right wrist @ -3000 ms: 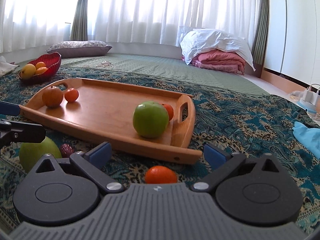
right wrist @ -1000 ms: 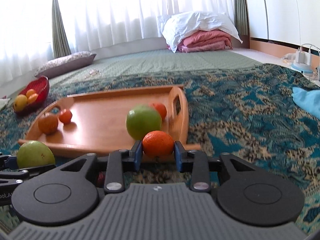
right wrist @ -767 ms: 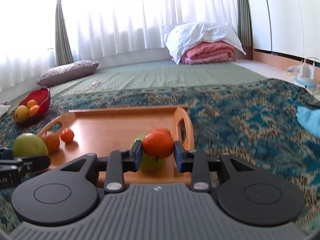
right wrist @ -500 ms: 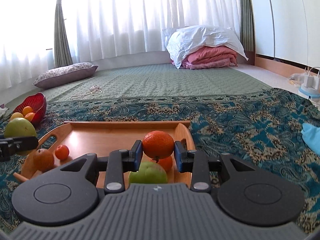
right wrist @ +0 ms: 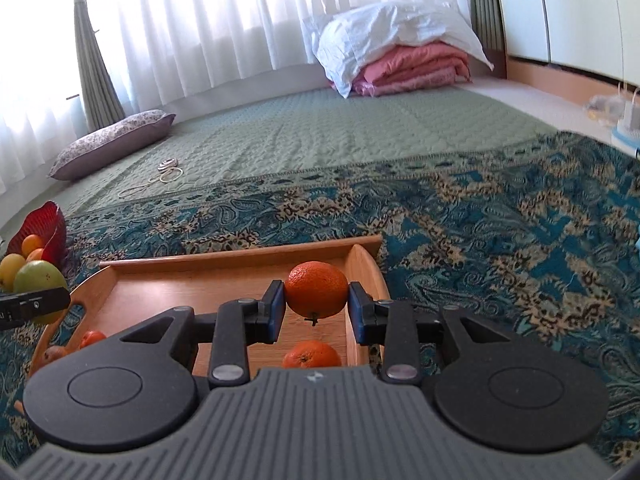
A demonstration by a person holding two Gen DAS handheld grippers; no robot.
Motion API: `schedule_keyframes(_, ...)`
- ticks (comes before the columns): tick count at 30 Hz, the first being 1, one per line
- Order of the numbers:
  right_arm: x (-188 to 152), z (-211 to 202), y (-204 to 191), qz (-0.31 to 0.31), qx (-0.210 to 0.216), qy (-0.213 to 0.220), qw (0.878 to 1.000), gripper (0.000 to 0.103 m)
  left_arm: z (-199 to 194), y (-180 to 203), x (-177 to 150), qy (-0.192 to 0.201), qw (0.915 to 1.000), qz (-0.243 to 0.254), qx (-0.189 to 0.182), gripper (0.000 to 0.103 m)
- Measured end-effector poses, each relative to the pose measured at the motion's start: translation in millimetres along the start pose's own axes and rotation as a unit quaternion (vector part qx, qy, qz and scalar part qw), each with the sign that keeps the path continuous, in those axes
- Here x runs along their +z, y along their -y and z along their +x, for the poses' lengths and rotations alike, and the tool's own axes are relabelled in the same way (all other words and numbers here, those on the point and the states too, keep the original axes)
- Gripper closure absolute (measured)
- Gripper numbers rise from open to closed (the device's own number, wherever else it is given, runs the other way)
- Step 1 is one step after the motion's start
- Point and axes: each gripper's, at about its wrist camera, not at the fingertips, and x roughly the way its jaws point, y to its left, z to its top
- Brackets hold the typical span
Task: Organize fruits
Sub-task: 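Carry the green apple and mandarin over the tray and open both grippers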
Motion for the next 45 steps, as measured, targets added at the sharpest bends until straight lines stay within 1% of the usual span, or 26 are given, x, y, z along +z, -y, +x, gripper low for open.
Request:
schedule_keyframes(5, -1, 21, 2, 0.012, -0.001, -0.022, 1.0, 0.066, 26, -7, 0, -0.018, 0.9998, 0.0, 0.013, 0.047)
schedule_keyframes(10, -4, 39, -5, -0.009, -0.007, -0.045, 0.999, 0.066, 45, -11, 1, -0.032, 0.9991, -0.003, 0.026, 0.047)
schedule_keyframes(15, -6, 49, -9, -0.014, -0.014, -0.06, 0.998, 0.066, 58, -13, 0, -0.046, 0.9984, -0.007, 0.031, 0.047)
schedule_keyframes(18, -6, 54, -9, -0.022, -0.02, -0.066, 0.997, 0.066, 62, -12, 0, -0.049, 0.9982, 0.0, 0.034, 0.047)
schedule_keyframes(22, -6, 60, -10, -0.027, -0.022, -0.078, 0.996, 0.066, 68, -14, 0, -0.055, 0.9979, -0.005, 0.034, 0.047)
schedule_keyframes(29, -6, 66, -12, -0.035, -0.022, -0.083, 0.996, 0.066, 73, -15, -2, -0.063, 0.9973, -0.001, 0.039, 0.047)
schedule_keyframes(41, -6, 67, -11, -0.034, -0.021, -0.084, 0.996, 0.065, 74, -14, -3, -0.06, 0.9973, 0.012, 0.041, 0.047)
schedule_keyframes(45, -5, 67, -11, -0.031, -0.02, -0.085, 0.996, 0.065, 74, -13, -4, -0.065, 0.9966, 0.019, 0.048, 0.047)
